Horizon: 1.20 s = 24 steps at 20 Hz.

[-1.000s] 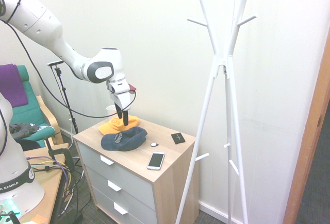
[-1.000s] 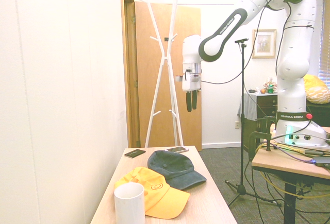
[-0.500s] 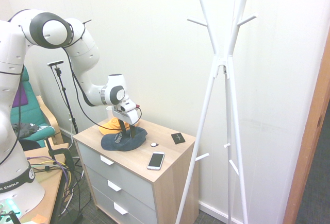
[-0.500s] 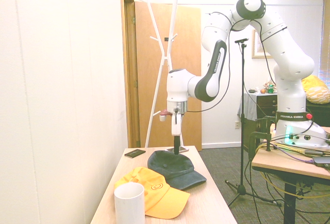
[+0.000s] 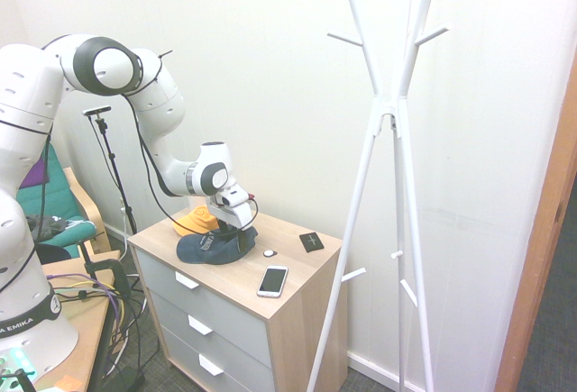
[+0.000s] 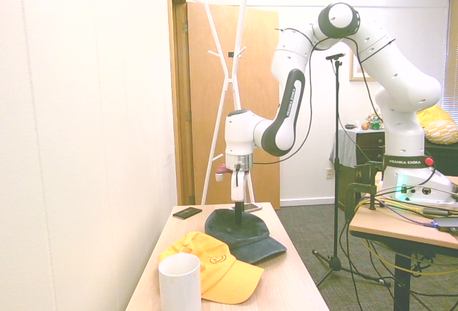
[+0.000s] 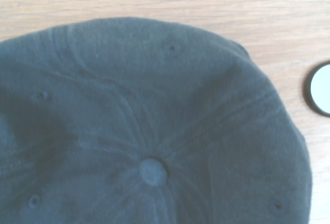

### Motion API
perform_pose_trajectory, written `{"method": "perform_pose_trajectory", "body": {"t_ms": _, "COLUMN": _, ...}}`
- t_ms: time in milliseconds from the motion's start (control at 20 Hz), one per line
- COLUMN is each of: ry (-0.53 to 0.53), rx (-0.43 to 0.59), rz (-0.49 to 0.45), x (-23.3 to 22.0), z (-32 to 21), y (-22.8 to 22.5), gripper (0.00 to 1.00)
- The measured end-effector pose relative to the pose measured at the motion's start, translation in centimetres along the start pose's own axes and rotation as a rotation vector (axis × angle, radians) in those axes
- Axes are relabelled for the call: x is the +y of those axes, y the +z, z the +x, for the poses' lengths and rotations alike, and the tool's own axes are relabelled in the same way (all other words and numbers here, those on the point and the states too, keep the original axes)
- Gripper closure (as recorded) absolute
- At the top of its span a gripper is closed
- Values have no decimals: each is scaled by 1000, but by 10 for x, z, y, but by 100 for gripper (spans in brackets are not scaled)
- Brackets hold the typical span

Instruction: Hang the cap

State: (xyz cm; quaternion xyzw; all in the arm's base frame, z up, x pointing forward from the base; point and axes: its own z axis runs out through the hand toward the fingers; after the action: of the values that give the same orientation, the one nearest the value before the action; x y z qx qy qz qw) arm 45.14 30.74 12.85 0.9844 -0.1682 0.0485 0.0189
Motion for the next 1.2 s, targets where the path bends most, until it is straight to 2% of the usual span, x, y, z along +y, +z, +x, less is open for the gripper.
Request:
{"method": "perform_pose_trajectory", "body": {"t_ms": 1000, "ry": -9, "rx": 16, "rz": -7, "x": -8, "z": -5, "y": -5, "gripper": 100}}
{"method": "perform_pose_trajectory", "body": {"t_ms": 1100, "ry": -24, "rx": 28, "rz": -14, "x": -10, "z": -7, "y": -9, "gripper": 100}}
{"method": "perform_pose_trajectory", "body": {"t_ms": 1200, "ry": -50, "rx": 84, "rz": -35, "x": -14, "z": -6, "y": -26, "gripper": 100}}
